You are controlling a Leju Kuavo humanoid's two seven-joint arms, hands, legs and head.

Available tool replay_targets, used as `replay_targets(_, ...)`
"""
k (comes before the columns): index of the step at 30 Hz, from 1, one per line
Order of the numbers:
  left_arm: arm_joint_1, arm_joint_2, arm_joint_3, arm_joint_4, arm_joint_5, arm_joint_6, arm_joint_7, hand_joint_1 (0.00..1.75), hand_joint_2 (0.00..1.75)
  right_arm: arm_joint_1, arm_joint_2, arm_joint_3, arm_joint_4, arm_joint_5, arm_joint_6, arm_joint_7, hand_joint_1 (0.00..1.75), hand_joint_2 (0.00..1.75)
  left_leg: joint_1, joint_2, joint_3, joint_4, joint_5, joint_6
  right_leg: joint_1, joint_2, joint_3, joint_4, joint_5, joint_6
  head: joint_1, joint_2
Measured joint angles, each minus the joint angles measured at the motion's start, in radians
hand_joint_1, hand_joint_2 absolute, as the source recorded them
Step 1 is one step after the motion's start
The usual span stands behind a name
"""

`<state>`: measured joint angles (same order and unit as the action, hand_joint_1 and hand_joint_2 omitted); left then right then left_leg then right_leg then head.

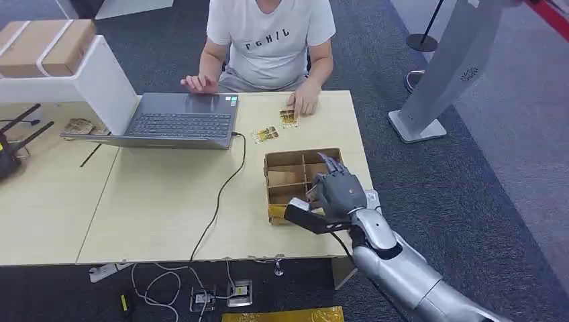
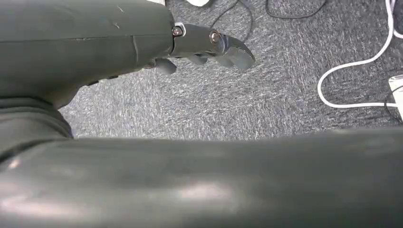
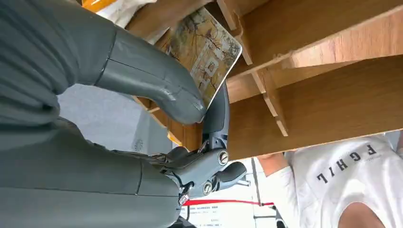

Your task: Pass the card to the sensor for recognition and then transmit it.

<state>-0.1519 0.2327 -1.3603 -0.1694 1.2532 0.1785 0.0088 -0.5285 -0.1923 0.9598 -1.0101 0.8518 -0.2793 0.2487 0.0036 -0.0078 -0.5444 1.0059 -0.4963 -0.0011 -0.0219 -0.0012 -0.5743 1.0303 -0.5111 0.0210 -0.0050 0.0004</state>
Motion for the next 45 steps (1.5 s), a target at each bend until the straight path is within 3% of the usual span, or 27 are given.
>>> replay_targets(16, 0.0, 0.015, 0.0, 0.0, 0.004, 0.007, 0.011, 0.0, 0.0, 0.022, 0.001, -0.003, 0.04, 0.003, -0.034, 0.002, 1.75, 1.75, 0.0, 0.001, 0.003, 0.0, 0.0, 0.0, 0.0, 0.001, 0.002, 0.0, 0.0, 0.0, 0.0, 0.0)
replay_targets(45, 0.0, 0.026, 0.0, 0.0, 0.004, 0.008, 0.012, 0.0, 0.0, 0.067, 0.003, -0.045, 0.027, 0.042, -0.03, 0.001, 1.75, 1.75, 0.0, 0.004, 0.006, 0.0, 0.0, 0.0, 0.0, 0.002, 0.005, 0.0, 0.0, 0.0, 0.0, 0.0)
